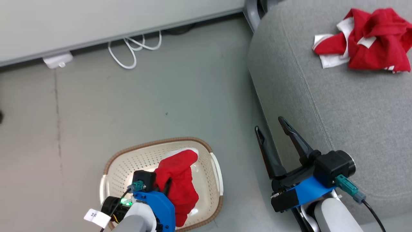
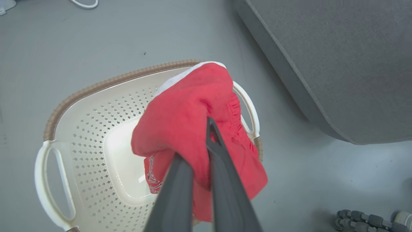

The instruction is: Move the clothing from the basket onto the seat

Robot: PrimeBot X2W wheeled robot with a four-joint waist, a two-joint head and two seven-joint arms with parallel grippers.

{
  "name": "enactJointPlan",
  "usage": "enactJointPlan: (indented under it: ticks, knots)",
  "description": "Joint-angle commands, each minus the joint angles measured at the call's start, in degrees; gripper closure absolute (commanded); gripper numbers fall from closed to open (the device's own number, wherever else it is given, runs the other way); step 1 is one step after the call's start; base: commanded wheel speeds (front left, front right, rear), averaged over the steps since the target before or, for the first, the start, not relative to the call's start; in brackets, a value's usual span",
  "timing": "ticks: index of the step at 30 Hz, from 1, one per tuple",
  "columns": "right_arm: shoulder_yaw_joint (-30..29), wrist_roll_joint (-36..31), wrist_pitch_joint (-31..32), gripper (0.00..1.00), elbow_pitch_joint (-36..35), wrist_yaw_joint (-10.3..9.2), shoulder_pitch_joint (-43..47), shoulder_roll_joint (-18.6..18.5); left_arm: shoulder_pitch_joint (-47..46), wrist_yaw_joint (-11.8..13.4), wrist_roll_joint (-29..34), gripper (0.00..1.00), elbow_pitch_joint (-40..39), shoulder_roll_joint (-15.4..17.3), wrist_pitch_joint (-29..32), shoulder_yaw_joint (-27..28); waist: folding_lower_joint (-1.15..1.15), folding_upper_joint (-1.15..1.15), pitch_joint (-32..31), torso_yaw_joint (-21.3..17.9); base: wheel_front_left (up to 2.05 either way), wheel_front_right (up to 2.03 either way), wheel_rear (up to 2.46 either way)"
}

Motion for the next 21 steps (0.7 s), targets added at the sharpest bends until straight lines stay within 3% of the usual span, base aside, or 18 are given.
enactJointPlan:
  ticks: [1, 21]
  knots:
    - [-0.2, -0.4, 0.3, 0.0, -0.1, 0.03, 0.9, -0.1, 0.4, 0.0, -0.4, 1.0, -0.7, -0.1, -0.5, -0.5, 0.02, -0.01, -3.1, 2.2, 0.0, 0.0, 0.0]
    - [-1.2, 0.3, 2.6, 0.0, -0.7, 0.03, 5.1, -0.1, -2.6, 0.0, -2.1, 1.0, -13.3, 0.2, -3.7, -5.2, 0.02, -0.01, -11.3, 6.2, 0.0, 0.0, 0.0]
